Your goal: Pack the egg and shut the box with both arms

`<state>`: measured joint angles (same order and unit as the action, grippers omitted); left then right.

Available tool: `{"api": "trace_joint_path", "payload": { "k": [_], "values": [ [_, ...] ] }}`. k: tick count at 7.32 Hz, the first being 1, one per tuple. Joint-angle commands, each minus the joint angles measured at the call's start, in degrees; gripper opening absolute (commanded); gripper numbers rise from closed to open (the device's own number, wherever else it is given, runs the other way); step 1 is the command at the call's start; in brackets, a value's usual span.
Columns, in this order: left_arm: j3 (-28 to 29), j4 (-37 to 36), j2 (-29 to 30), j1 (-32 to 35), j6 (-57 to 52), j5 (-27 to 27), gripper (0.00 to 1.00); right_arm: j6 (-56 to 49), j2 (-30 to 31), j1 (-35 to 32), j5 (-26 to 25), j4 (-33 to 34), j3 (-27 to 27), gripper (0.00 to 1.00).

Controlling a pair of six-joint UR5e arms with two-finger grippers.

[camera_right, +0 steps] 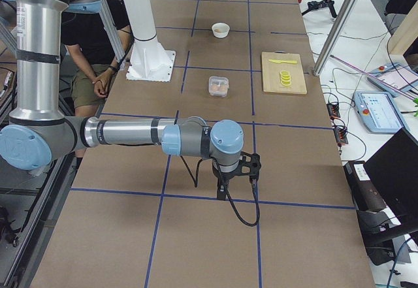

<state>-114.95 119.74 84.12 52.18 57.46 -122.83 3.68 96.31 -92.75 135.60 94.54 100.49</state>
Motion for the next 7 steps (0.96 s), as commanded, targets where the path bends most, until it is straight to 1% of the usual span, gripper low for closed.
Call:
{"api": "trace_joint_path", "payload": {
  "k": [1, 2, 3, 4, 5, 6, 7],
  "values": [
    [0.1, 1.4, 1.4, -8.7, 11.2, 5.5, 0.97, 0.0, -0.3, 0.0, -0.1, 0.0, -0.3, 1.00],
    [0.1, 1.2, 1.8, -9.5, 12.1, 5.8, 0.97, 0.0, -0.3, 0.0, 0.1, 0.0, -0.3, 1.00],
    [0.7, -1.3, 4.3, -10.5, 12.1, 6.6, 0.95, 0.0, -0.3, 0.0, 0.3, 0.0, -0.2, 1.00],
    [0.7, -8.1, 8.2, -12.5, 12.0, 11.2, 0.94, 0.0, -0.3, 0.0, 1.5, 0.0, -0.4, 1.00],
    [1.1, -14.7, 12.7, -14.9, 12.0, 14.6, 0.92, 0.1, -0.2, 0.0, 1.9, 0.0, -0.4, 1.00],
    [3.1, -16.7, 15.1, -16.0, 12.0, 17.0, 0.90, 0.0, -0.1, 0.0, 2.0, 0.0, -0.6, 1.00],
    [4.5, -16.0, 15.1, -16.3, 11.9, 17.1, 0.89, -0.1, 0.0, 0.0, 2.0, 0.0, -0.6, 1.00]
  ]
}}
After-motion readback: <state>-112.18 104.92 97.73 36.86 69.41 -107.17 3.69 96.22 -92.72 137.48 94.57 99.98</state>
